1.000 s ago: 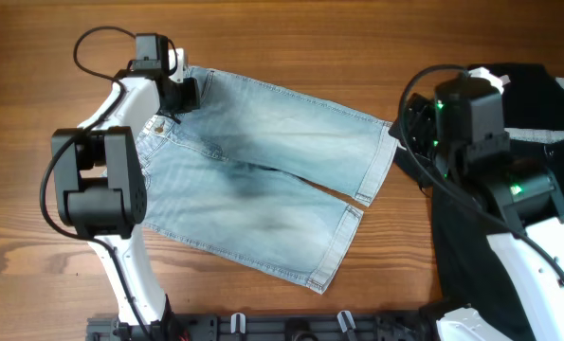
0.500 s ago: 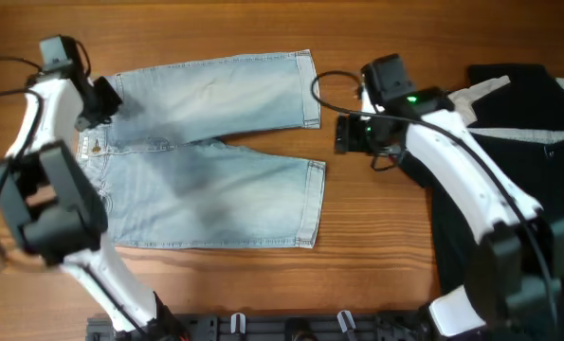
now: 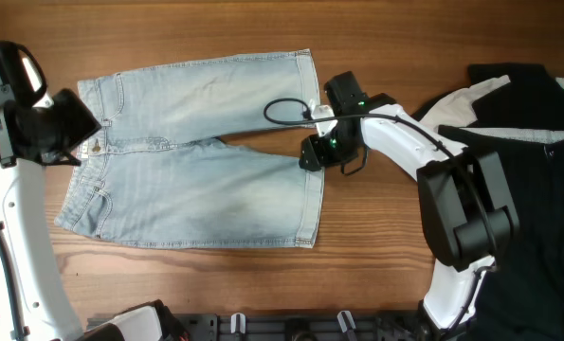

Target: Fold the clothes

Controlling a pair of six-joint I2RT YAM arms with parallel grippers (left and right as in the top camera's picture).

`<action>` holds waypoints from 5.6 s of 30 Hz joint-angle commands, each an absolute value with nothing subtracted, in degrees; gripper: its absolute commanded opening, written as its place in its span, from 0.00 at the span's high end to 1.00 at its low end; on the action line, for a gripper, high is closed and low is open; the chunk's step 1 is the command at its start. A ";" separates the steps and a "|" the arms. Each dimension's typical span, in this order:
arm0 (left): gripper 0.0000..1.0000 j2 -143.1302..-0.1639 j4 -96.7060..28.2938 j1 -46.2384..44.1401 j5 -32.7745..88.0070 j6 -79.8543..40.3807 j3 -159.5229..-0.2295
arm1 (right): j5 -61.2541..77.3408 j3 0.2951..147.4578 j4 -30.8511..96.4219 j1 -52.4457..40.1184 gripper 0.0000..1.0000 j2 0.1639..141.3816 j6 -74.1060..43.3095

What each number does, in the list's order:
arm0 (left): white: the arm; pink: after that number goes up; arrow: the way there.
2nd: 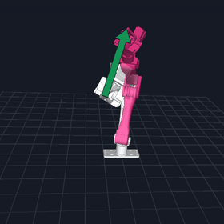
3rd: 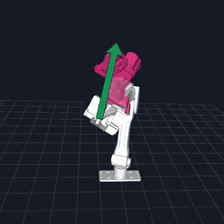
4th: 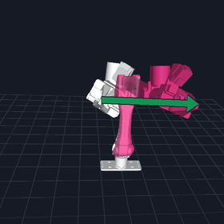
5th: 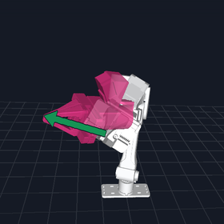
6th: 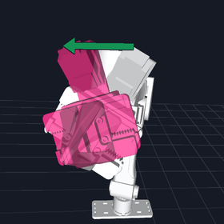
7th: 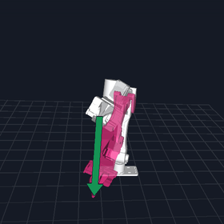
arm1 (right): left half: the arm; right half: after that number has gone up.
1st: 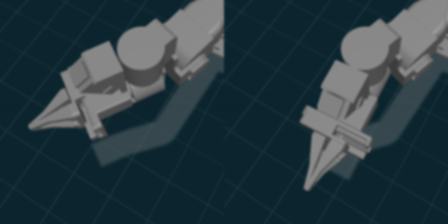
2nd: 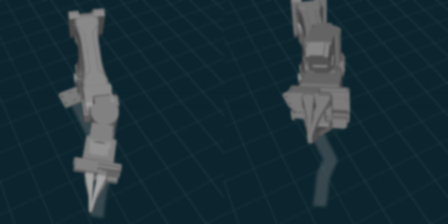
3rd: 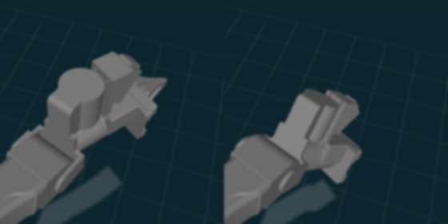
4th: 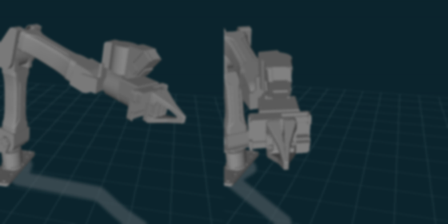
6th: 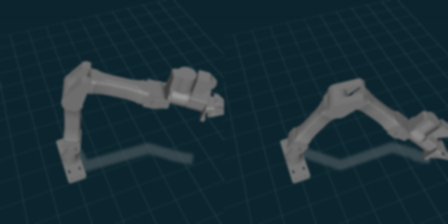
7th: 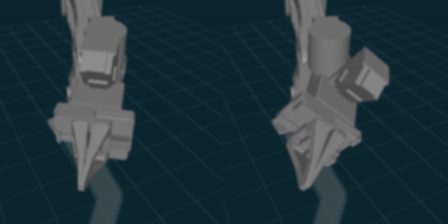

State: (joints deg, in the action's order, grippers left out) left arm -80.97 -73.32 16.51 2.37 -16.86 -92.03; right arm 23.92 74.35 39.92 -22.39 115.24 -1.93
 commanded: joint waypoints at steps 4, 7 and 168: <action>0.56 -79.96 -80.38 16.29 0.38 -17.19 -92.27 | 4.29 75.40 39.99 -18.76 0.96 115.92 -16.60; 0.56 -79.92 -81.32 16.29 0.38 -17.21 -92.20 | 3.27 75.90 37.15 -12.67 0.96 115.39 -20.12; 0.35 -89.58 -34.57 24.16 -7.81 -22.04 -69.01 | 17.52 74.59 8.56 -15.99 0.21 106.50 -24.03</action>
State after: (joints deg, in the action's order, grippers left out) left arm -88.36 -33.32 24.05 -7.77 -21.76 -67.90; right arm 20.71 73.93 7.99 -17.04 105.56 -30.94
